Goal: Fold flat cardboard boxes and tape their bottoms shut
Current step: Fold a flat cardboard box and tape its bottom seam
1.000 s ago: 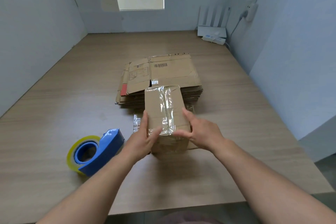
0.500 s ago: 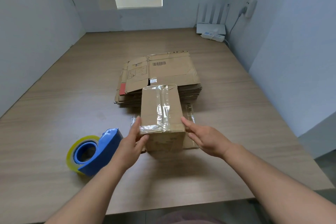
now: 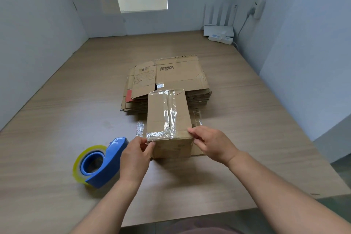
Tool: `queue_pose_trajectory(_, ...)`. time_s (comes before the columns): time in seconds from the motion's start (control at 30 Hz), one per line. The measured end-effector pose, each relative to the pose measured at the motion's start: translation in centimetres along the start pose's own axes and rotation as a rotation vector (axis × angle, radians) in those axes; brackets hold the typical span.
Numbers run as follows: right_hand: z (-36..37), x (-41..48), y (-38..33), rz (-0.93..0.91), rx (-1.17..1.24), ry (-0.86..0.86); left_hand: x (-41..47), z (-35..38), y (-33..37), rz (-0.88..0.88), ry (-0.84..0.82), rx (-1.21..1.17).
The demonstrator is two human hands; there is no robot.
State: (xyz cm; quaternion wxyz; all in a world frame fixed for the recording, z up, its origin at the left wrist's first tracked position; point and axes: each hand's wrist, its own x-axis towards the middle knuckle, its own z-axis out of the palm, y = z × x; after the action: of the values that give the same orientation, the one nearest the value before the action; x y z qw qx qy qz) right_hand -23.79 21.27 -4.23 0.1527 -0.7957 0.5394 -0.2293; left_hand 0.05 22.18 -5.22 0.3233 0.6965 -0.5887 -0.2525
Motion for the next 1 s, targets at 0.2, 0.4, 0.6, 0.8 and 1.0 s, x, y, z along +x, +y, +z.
queue_pose_trajectory(0.2, 0.3, 0.5, -0.3, 0.001, -0.116, -0.033, 0.7, -1.2, -1.1, 0.136, -0.249, 0.161)
queue_pose_trajectory(0.4, 0.2, 0.8, -0.5, -0.044, -0.107, -0.002, 3.6, -3.4, -1.6, 0.363, -0.329, 0.372)
queue_pose_trajectory(0.6, 0.1, 1.0, -0.6, -0.123, -0.134, 0.029, 4.4, -3.3, -1.4, 0.525, -0.29, 0.387)
queue_pose_trajectory(0.8, 1.2, 0.6, -0.6, -0.21, -0.166, 0.138, 3.3, -2.1, -1.0, 0.626, -0.151, 0.396)
queue_pose_trajectory(1.0, 0.8, 0.9, -0.7, 0.127, 0.008, 0.059, 3.2, -1.6, -1.9, 0.415, -0.185, 0.226)
